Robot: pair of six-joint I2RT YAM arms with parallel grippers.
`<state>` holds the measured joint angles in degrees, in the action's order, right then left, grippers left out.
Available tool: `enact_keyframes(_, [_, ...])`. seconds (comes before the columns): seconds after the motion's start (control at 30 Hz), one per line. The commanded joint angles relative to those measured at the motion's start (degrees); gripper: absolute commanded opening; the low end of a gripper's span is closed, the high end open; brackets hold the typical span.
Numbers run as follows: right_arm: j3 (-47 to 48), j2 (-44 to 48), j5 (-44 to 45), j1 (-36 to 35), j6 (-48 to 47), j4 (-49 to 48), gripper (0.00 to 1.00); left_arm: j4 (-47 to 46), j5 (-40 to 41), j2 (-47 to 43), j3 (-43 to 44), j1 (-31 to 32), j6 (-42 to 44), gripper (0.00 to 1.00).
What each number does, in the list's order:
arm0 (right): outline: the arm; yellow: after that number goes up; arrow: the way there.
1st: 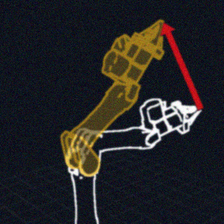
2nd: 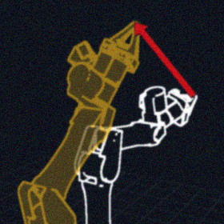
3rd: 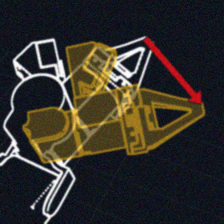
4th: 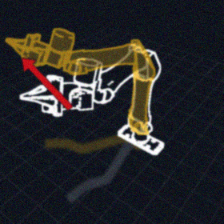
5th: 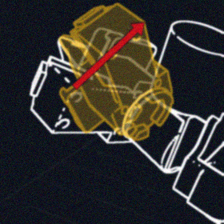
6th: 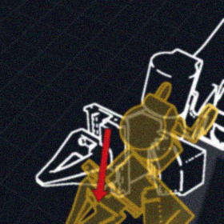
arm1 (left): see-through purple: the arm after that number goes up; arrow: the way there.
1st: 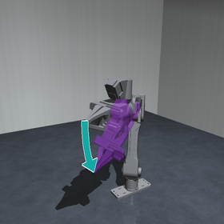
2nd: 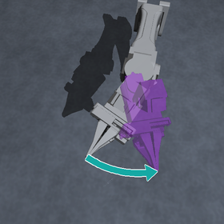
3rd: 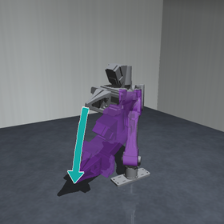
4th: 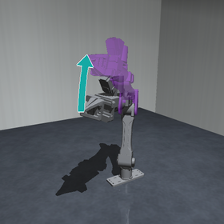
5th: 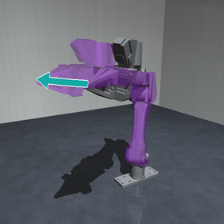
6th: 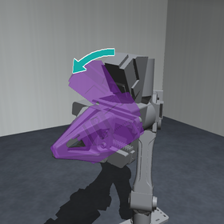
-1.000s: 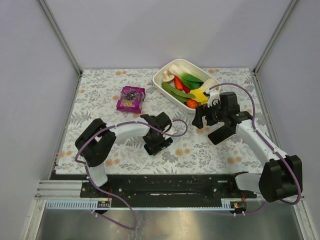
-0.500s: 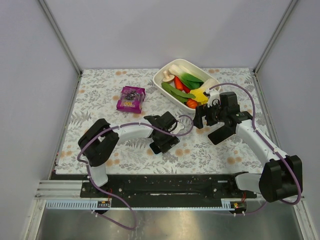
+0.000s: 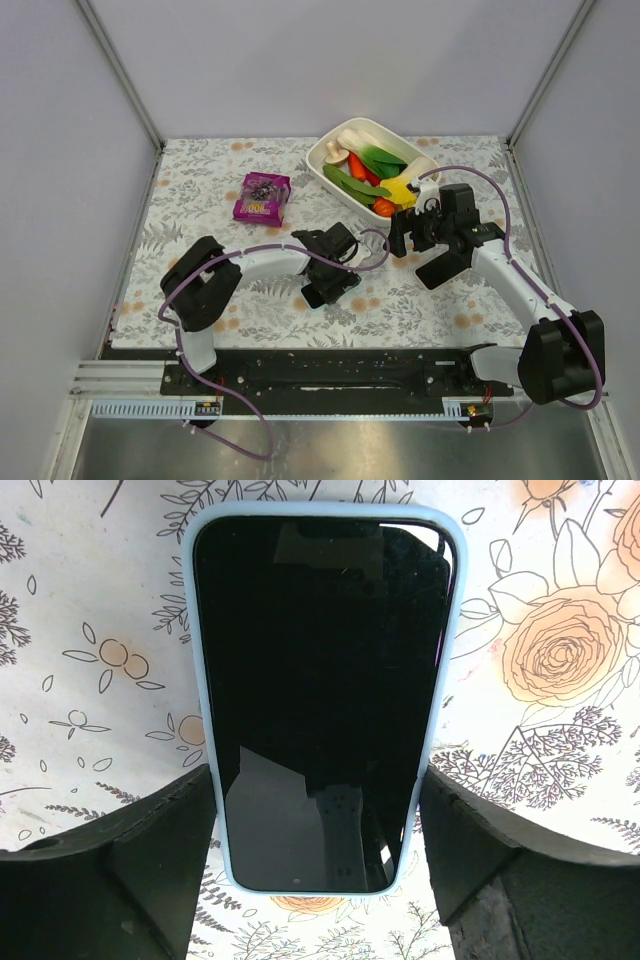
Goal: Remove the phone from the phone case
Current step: Pick up the phone at the center of the board.
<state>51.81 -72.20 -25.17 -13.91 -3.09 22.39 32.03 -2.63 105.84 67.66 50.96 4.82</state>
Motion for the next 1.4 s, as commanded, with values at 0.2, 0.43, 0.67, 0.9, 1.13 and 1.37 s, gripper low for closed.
enact_keyframes(0.2, [-0.3,-0.6,-2.3,0.3,1.9,-1.1,0.99,-7.1,-1.8,-4.0,-6.7,0.4,3.9,0.0])
enact_keyframes(0.43, [-0.3,-5.9,-5.6,0.2,6.3,-3.0,0.99,-9.1,-5.8,-10.2,-10.4,-0.2,6.1,0.0])
enact_keyframes(0.67, [0.1,-9.4,-8.3,0.1,6.8,-3.3,0.99,-9.4,-6.6,-13.9,-11.1,-0.2,6.6,0.0])
enact_keyframes(0.9, [0.1,-11.7,-11.1,-1.6,6.7,-3.6,0.99,-9.2,-6.9,-16.4,-10.3,-0.2,6.7,0.0])
enact_keyframes(1.13, [1.5,-14.5,-17.0,-3.9,6.9,-3.8,0.99,-9.0,-6.2,-19.4,-8.8,-0.2,6.7,0.0])
enact_keyframes(1.37, [3.5,-17.9,-21.9,-6.2,7.3,-3.8,0.99,-9.2,-5.6,-21.9,-6.9,-0.2,6.8,0.0])
